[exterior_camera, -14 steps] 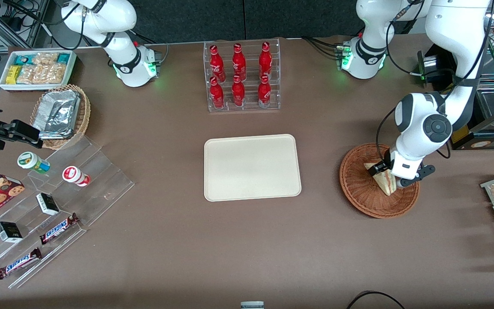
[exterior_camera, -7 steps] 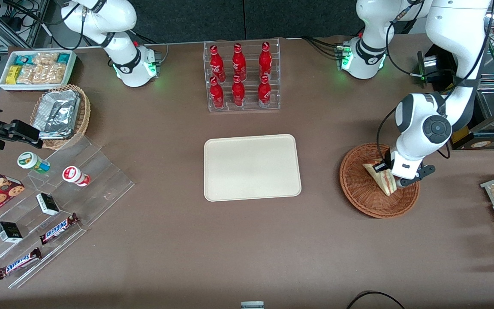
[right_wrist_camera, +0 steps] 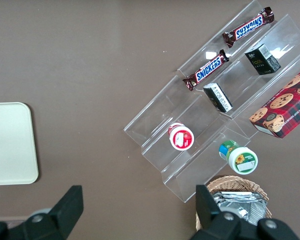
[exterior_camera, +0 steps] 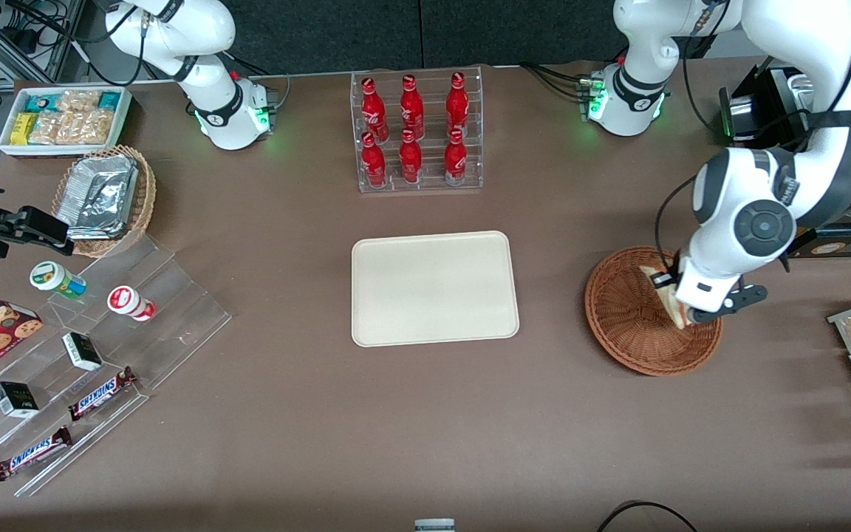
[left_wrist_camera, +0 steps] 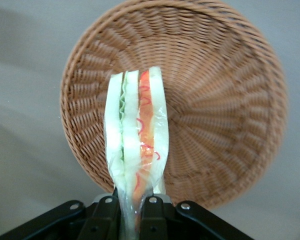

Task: Place sandwich from basket to tray
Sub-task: 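Lift the sandwich and carry it over the cream tray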

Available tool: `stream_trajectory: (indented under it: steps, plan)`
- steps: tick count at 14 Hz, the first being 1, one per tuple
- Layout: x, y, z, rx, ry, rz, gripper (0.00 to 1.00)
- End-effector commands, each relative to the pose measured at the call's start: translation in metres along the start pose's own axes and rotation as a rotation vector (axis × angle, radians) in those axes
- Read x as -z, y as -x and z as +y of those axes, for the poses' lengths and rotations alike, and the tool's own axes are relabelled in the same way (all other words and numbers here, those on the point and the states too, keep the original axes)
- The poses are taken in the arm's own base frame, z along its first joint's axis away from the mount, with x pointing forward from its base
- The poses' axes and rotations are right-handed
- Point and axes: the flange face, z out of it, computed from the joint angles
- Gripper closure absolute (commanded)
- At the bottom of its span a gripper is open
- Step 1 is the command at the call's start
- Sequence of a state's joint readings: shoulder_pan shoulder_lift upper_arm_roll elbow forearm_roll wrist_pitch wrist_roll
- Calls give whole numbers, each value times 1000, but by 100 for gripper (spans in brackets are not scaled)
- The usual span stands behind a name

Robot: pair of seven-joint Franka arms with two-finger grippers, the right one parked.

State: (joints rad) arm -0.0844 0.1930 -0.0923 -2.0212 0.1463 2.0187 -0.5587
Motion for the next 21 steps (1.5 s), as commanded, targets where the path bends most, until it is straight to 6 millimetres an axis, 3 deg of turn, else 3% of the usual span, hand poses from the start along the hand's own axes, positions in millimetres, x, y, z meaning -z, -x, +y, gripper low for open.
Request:
stream_trajectory:
  steps: [1, 5, 8, 13, 17, 21]
  plan:
    - [25, 27, 59, -86, -18, 23, 100]
    - [40, 67, 151, -166, 95, -11, 100]
    - [39, 103, 225, -269, 98, -1, 100]
    - [34, 140, 320, -243, 122, 25, 100]
    - [25, 162, 366, -253, 137, 35, 100]
    - [3, 172, 391, -295, 188, 53, 100]
